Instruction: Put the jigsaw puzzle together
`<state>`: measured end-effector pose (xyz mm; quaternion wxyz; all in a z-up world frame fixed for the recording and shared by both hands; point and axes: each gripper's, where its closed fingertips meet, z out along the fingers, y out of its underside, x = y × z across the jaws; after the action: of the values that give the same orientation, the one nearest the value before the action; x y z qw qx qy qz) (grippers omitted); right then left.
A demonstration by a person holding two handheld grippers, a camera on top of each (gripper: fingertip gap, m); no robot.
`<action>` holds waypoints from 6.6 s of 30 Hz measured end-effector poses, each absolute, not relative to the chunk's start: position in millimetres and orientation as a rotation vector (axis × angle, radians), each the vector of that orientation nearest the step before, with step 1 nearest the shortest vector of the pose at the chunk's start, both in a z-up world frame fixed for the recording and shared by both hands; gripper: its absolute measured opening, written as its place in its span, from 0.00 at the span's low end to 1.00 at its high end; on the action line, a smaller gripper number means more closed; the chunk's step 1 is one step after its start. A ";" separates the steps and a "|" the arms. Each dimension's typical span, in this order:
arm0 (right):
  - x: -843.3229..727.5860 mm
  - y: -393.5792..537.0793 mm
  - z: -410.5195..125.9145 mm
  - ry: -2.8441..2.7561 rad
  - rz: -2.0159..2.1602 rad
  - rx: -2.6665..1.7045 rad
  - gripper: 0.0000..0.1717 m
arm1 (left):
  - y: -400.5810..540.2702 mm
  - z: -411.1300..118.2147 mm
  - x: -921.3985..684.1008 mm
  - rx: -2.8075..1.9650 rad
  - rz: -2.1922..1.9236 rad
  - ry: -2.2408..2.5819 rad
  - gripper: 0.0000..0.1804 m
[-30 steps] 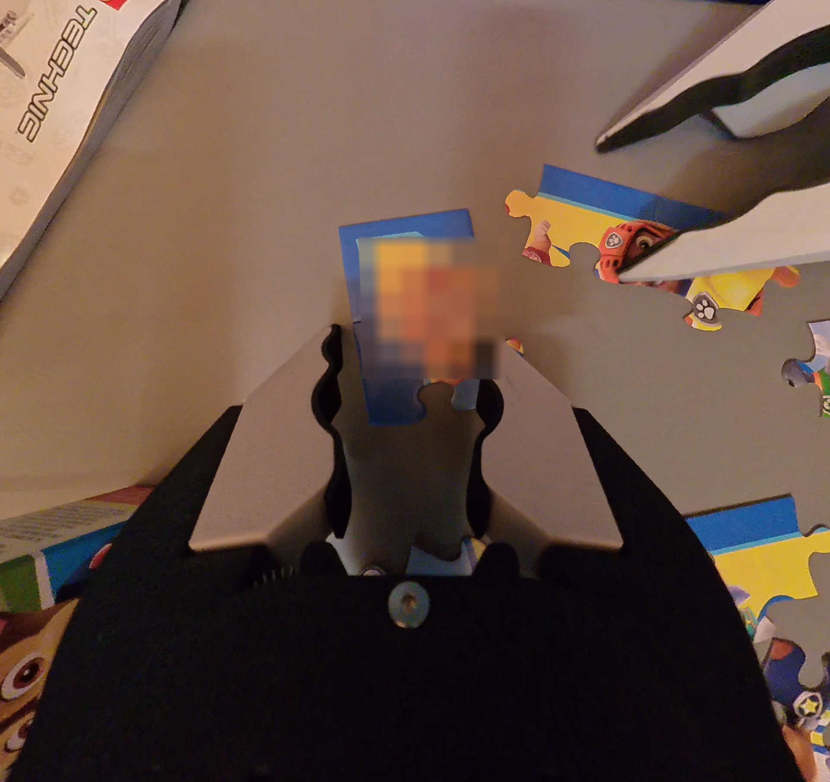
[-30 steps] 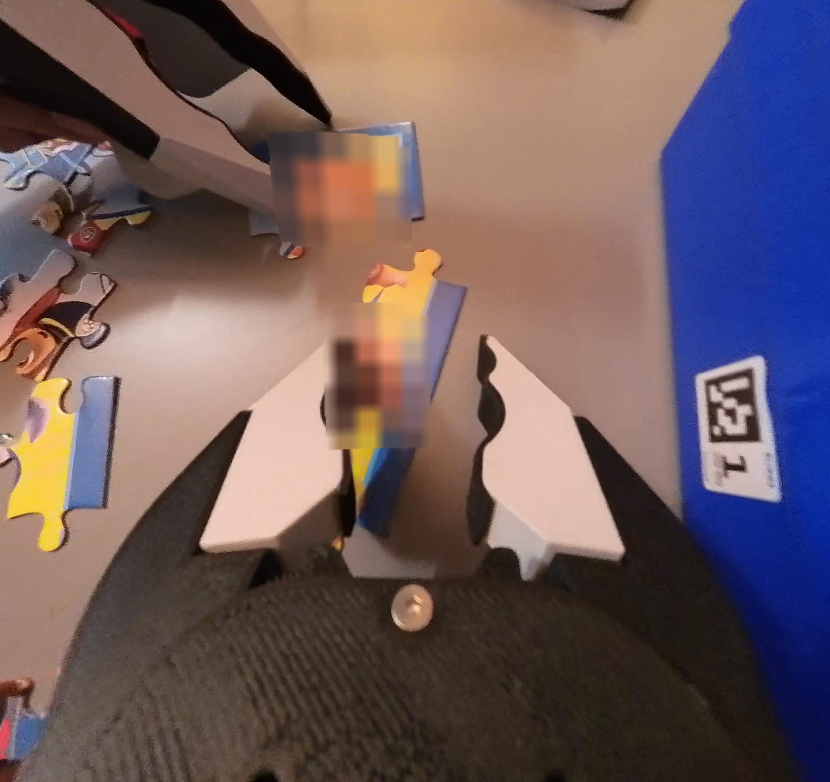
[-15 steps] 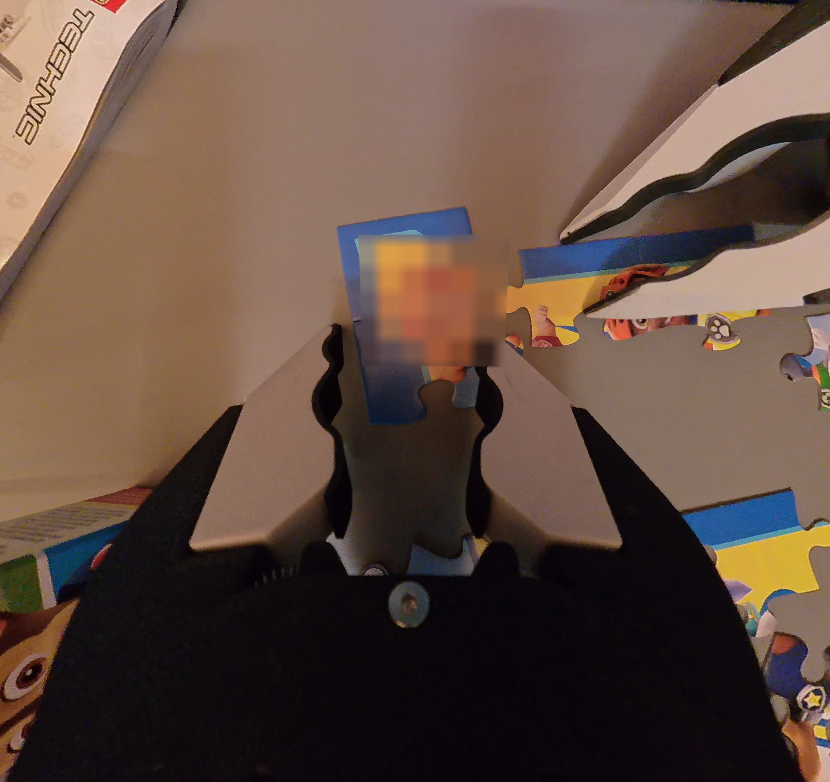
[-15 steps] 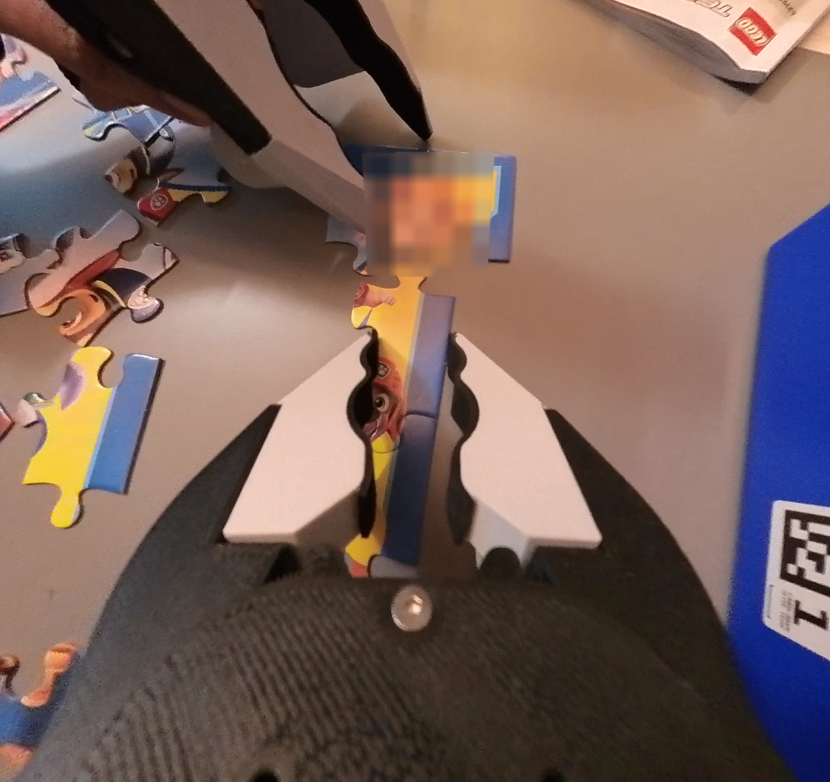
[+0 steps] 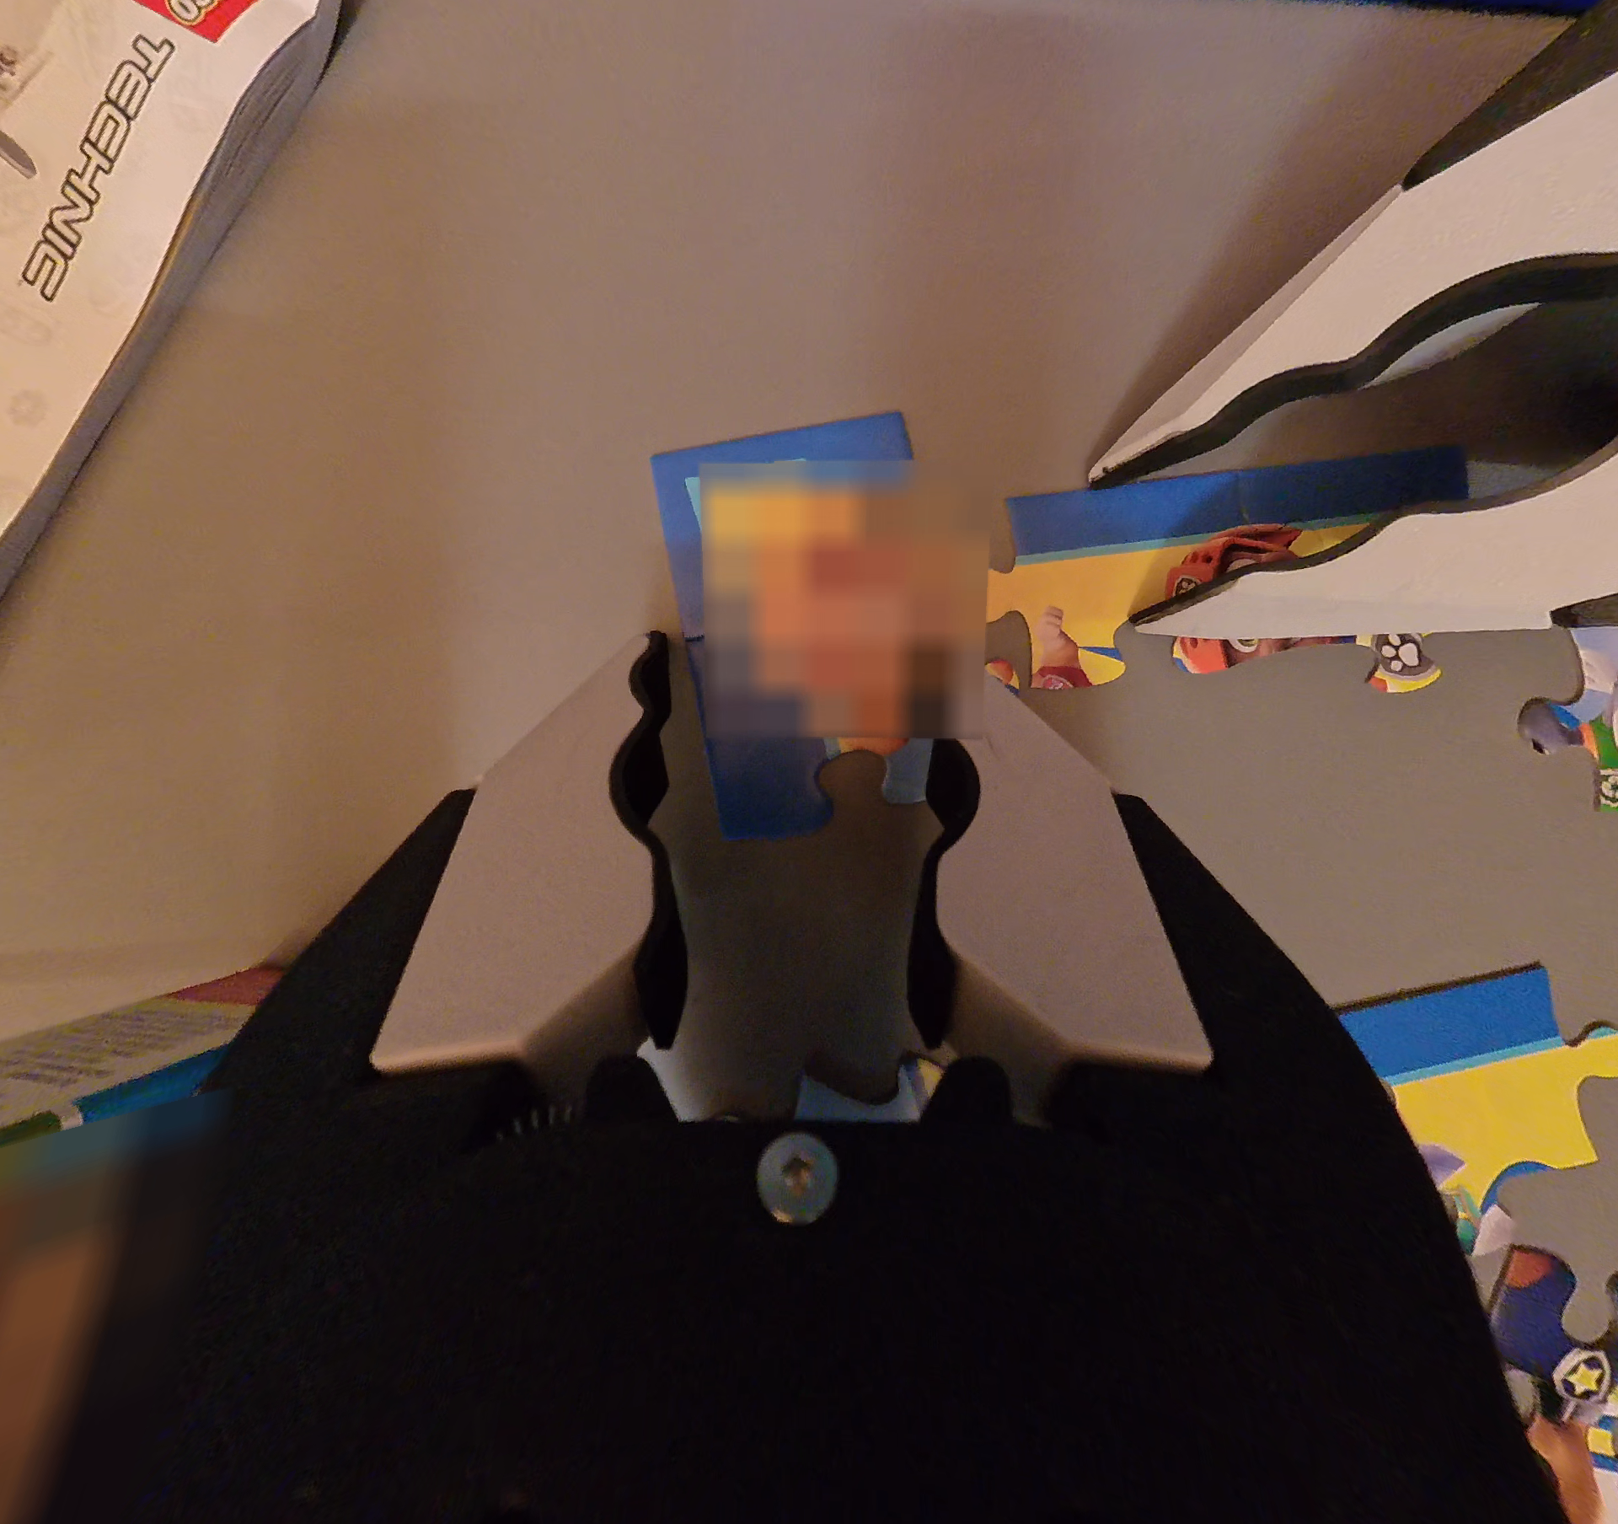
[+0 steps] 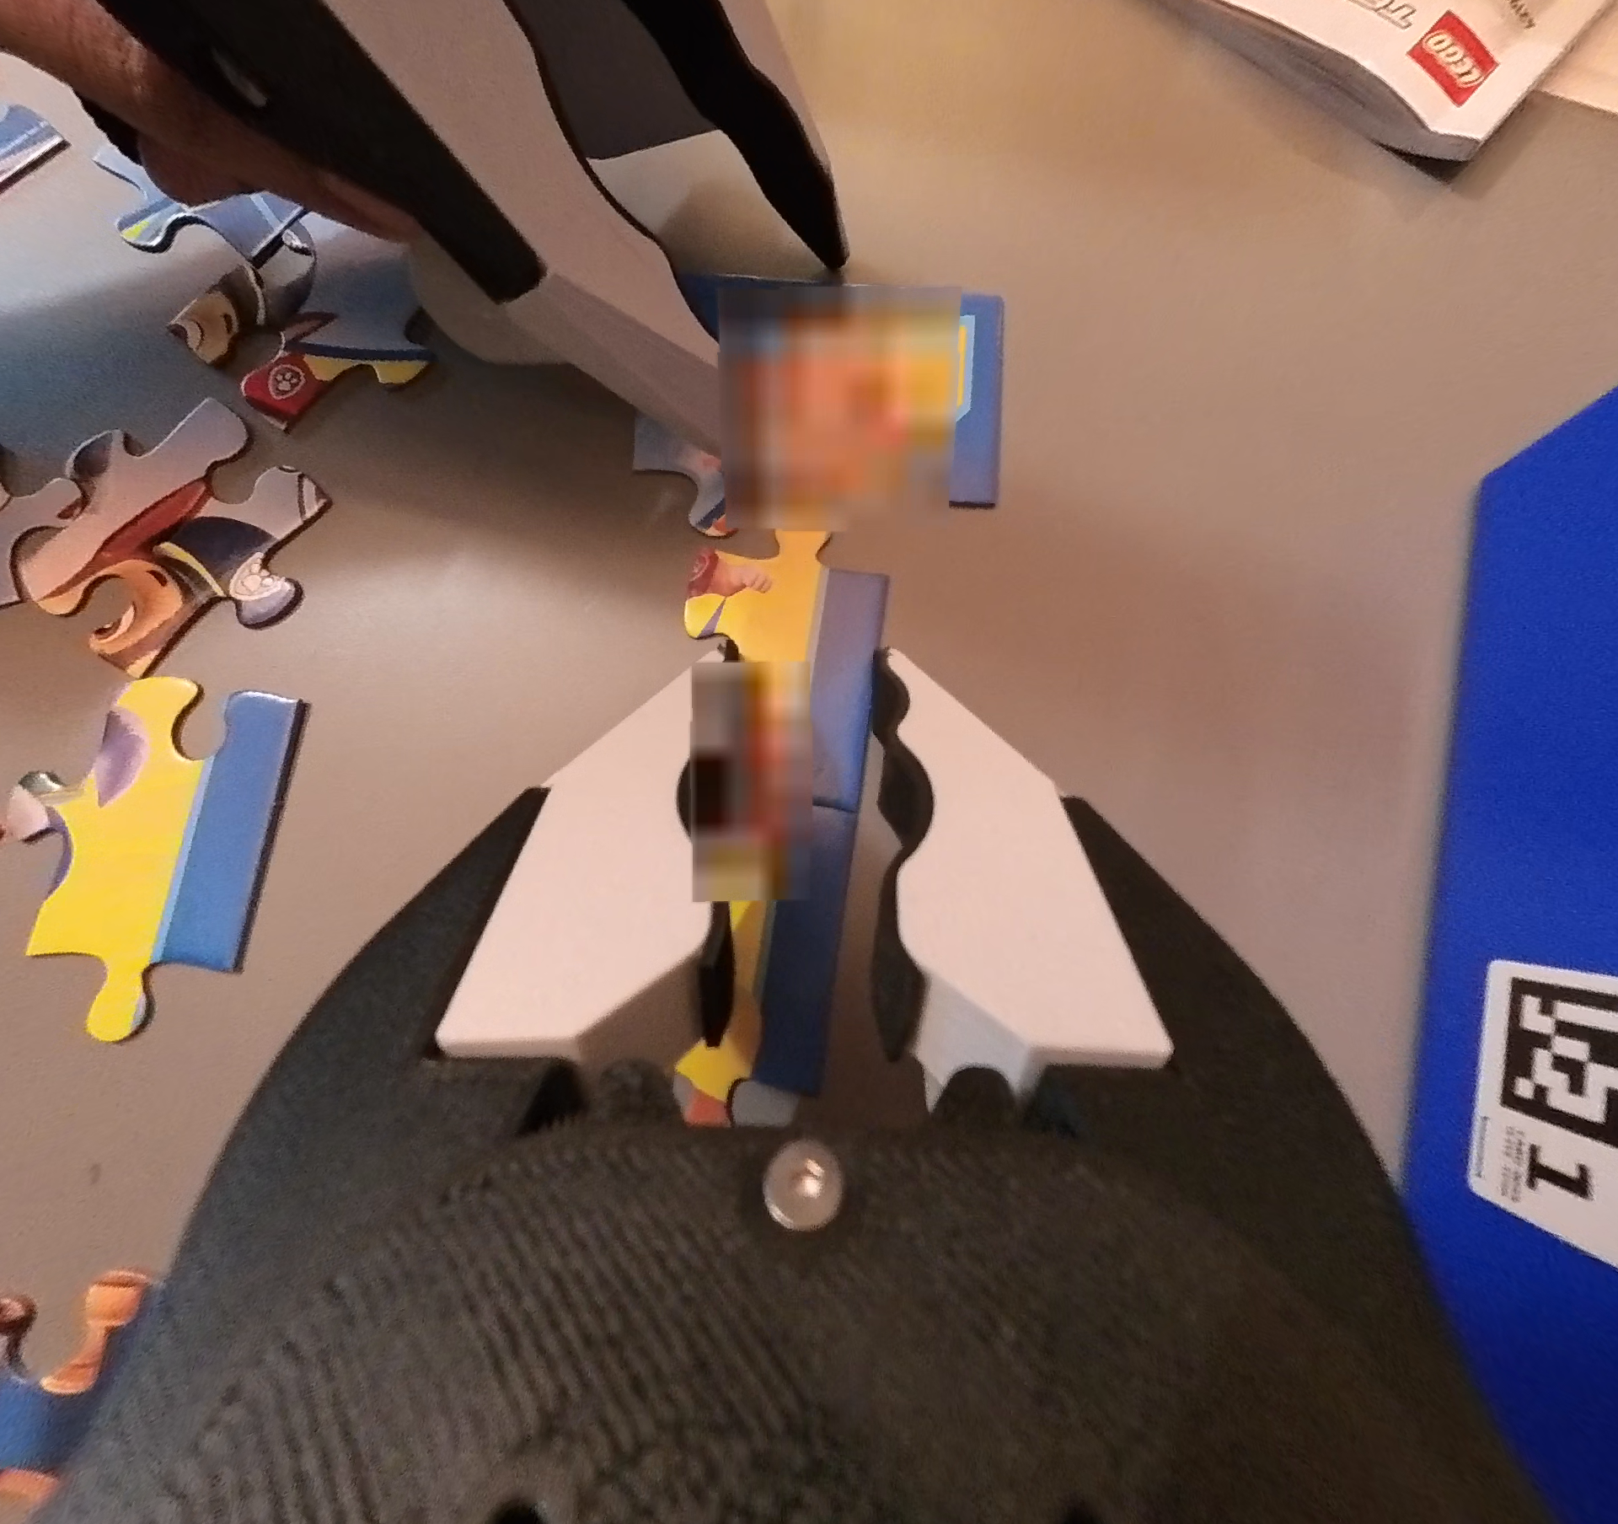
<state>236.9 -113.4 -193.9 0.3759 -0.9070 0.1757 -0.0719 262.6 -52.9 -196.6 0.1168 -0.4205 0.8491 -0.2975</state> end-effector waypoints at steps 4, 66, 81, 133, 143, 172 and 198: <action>239.3 -116.0 -193.3 0.473 -0.172 -2.304 0.17 | -52.0 -196.8 262.0 -1.230 -0.864 2.488 0.31; 206.9 -148.8 -187.3 0.353 0.045 -2.227 0.22 | -89.8 -197.4 249.6 -1.339 -0.753 2.395 0.22; 215.6 -161.8 -189.7 0.348 -0.076 -2.255 0.25 | -92.0 -195.7 238.8 -1.210 -0.688 2.423 0.24; 277.9 -125.0 -190.7 0.376 -0.333 -2.371 0.02 | -92.0 -196.9 214.2 -1.311 -0.722 2.468 0.30; 238.9 -145.7 -158.3 0.400 -0.184 -2.175 0.08 | -82.4 -185.9 230.9 -1.412 -0.916 2.410 0.37; 208.4 -182.0 -191.7 0.380 -0.188 -2.290 0.18 | -91.9 -198.7 216.2 -1.413 -0.689 2.410 0.36; 243.1 -128.5 -190.9 0.405 -0.011 -2.274 0.00 | -92.2 -199.1 216.6 -1.406 -0.676 2.428 0.35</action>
<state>243.1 -128.5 -190.9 0.4041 -0.9006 0.1603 -0.0044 216.6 -92.2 -199.1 0.1271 -0.4833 0.8344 -0.2324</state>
